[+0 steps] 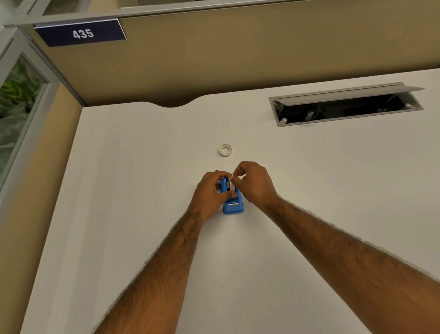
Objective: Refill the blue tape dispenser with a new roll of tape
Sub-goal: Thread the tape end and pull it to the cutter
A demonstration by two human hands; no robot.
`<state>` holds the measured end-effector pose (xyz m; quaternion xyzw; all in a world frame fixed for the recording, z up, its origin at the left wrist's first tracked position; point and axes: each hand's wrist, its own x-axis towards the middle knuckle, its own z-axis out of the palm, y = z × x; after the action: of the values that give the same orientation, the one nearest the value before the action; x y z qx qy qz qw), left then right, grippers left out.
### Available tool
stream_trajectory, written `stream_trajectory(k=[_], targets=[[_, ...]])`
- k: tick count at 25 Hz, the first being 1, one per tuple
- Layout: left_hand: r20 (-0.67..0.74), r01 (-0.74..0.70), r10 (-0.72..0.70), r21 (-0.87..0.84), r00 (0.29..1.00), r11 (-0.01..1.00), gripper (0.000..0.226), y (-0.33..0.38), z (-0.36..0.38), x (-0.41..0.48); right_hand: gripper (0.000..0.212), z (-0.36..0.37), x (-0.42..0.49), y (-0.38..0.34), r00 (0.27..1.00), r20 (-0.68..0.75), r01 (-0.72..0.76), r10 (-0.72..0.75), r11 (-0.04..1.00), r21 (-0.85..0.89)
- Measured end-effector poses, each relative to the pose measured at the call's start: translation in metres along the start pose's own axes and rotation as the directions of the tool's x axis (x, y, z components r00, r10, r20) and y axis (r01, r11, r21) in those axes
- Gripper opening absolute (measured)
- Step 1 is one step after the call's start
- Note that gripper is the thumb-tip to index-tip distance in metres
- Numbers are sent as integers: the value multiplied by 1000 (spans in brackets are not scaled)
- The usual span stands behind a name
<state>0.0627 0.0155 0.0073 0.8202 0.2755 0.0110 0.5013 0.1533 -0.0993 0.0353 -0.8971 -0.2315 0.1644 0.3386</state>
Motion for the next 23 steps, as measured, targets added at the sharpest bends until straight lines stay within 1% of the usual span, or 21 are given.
stream_trajectory(k=[3,5,7,13,15,19,21,23], targets=[[-3,11,-11,9,1000,1000,52,1,0,0,16,-4,5,-2,991,81,119,-109,985,-127],[-1,11,-11,14,1000,1000,53,1,0,1,17,-6,8,-5,986,108,152,-131,964,-218],[0,13,-13,23,1000,1000,53,1,-1,1,18,-6,9,-6,983,112,169,-145,954,-246],[-1,27,-27,48,1000,998,55,2,0,1,15,-3,16,-6,976,136,199,-168,945,-261],[4,26,-26,45,1000,999,56,2,0,0,15,-2,17,-4,976,141,193,-165,956,-220],[2,10,-10,28,1000,1000,56,5,-2,-2,15,-7,21,3,976,156,166,-152,983,-84],[-1,19,-19,27,1000,999,56,5,-2,-2,12,-8,20,5,964,193,201,-183,976,-81],[1,20,-20,29,1000,999,56,4,-2,-1,12,-6,18,6,960,200,222,-197,969,-111]])
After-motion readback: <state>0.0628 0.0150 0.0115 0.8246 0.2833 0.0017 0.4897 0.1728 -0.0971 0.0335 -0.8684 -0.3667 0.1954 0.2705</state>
